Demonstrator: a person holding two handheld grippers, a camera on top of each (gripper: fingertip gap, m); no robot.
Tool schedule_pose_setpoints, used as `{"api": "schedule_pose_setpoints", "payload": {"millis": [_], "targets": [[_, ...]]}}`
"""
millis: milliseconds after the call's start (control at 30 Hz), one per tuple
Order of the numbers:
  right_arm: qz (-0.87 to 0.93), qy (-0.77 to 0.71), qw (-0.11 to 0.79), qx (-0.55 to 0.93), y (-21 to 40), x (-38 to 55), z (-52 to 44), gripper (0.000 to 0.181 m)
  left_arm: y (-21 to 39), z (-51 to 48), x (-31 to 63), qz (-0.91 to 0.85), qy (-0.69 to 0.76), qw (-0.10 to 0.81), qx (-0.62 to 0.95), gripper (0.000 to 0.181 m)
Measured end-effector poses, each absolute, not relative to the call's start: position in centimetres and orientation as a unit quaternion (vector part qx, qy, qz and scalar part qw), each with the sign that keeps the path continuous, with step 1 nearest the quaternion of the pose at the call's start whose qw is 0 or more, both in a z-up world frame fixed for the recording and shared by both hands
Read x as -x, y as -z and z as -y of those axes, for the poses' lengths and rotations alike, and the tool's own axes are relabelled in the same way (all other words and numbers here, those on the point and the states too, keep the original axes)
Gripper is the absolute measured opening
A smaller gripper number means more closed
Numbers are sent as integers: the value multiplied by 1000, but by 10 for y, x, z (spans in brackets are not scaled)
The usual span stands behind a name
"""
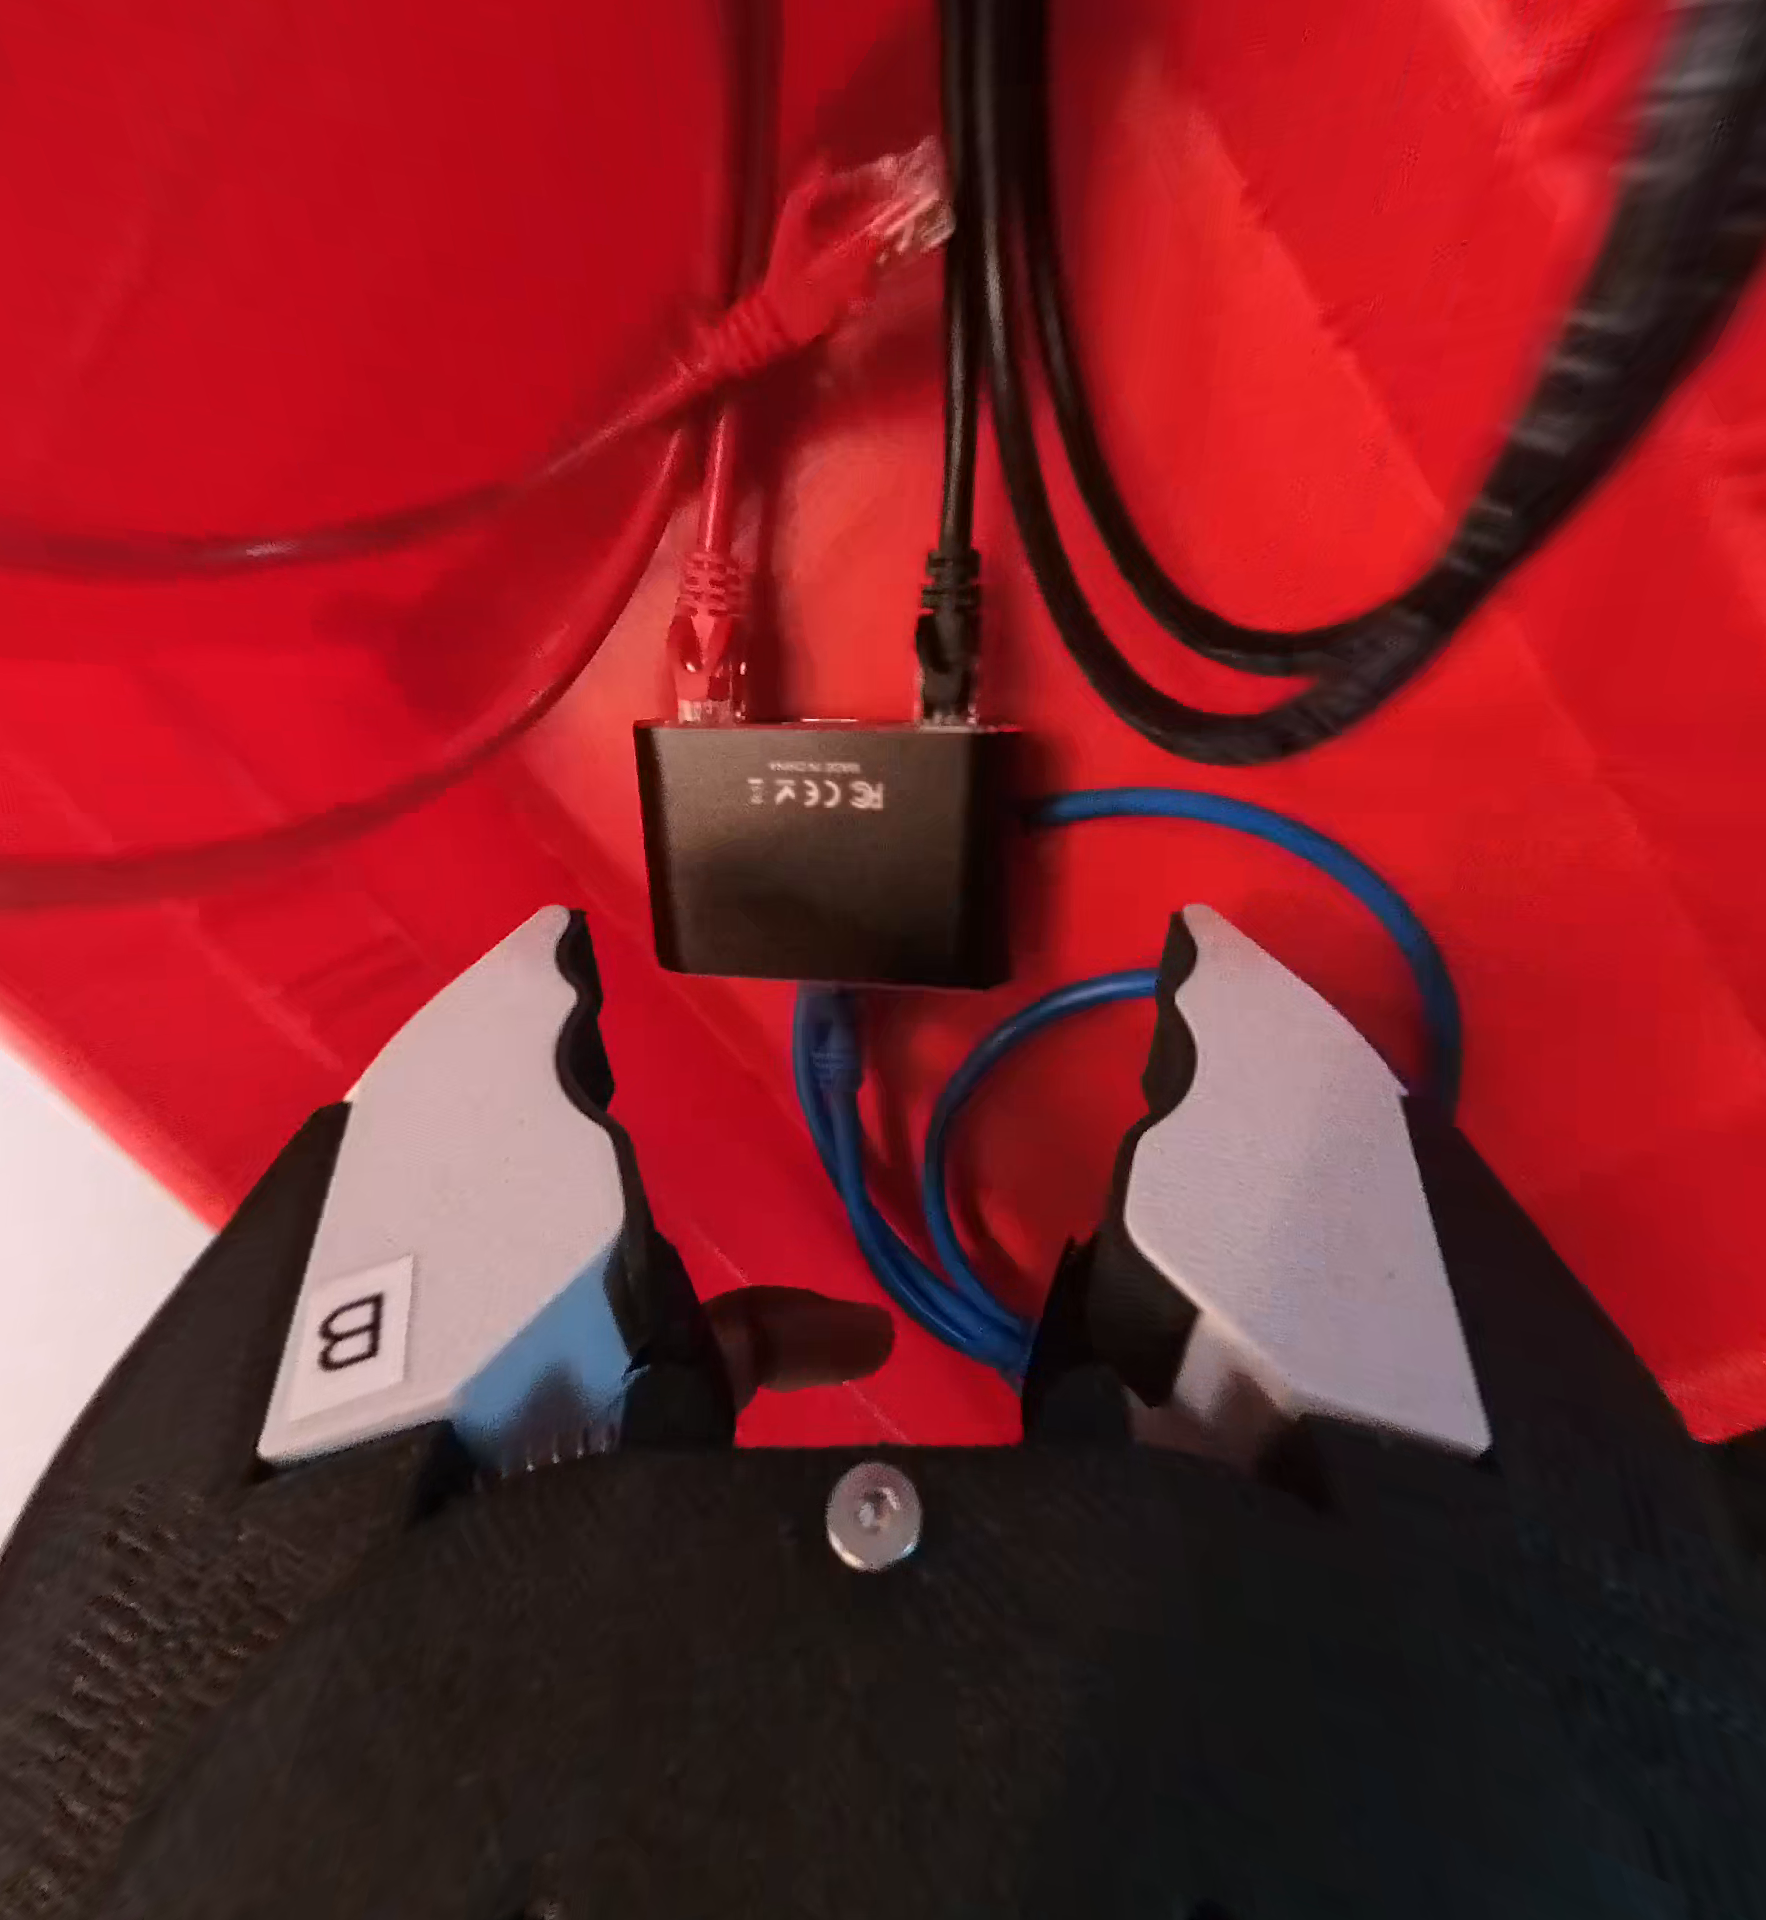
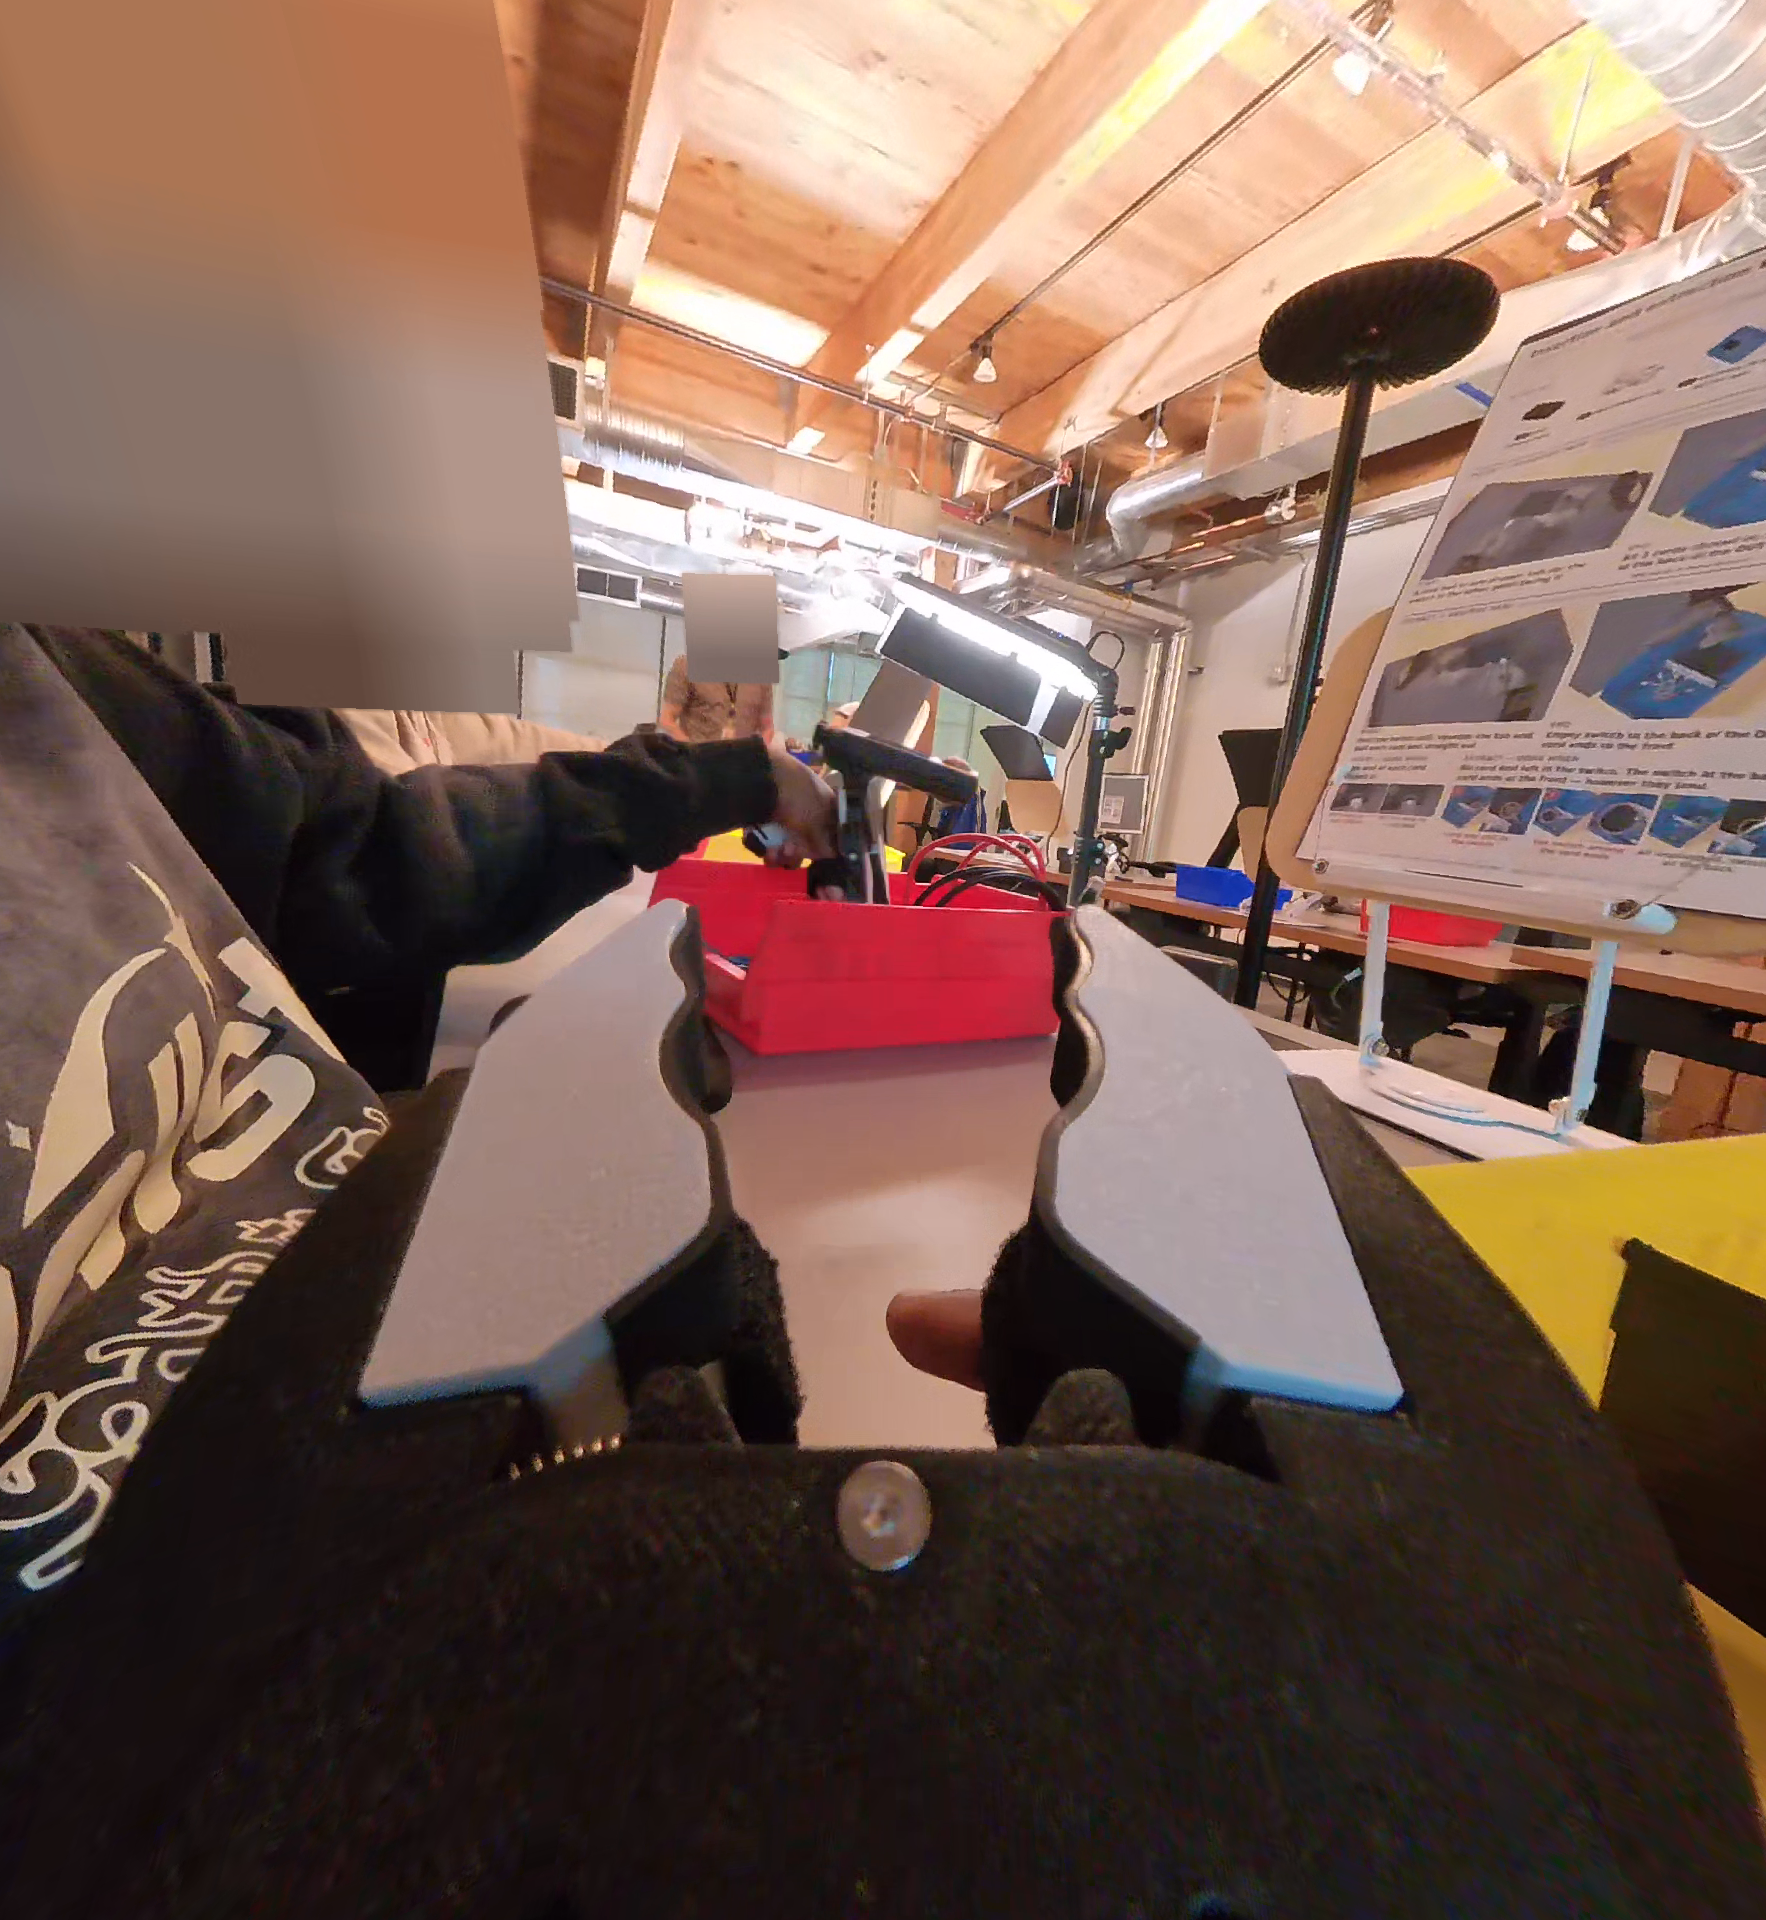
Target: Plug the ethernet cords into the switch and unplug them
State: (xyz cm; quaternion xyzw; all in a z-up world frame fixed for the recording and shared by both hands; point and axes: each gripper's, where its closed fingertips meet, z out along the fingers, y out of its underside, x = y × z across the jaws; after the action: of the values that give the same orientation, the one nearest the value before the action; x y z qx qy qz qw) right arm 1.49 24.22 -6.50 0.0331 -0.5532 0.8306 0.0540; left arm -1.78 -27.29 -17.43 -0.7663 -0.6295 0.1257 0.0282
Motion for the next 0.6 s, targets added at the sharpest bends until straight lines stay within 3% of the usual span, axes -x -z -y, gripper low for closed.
{"api": "schedule_pose_setpoints", "payload": {"millis": [400, 600], "targets": [[556, -828, 59, -33, 66, -14, -241, 61, 214, 290, 21, 653, -42, -5, 756, 99], [556, -828, 63, -31, 66, -13, -240, 58, 215, 284, 22, 642, -37, 19, 765, 91]]}}
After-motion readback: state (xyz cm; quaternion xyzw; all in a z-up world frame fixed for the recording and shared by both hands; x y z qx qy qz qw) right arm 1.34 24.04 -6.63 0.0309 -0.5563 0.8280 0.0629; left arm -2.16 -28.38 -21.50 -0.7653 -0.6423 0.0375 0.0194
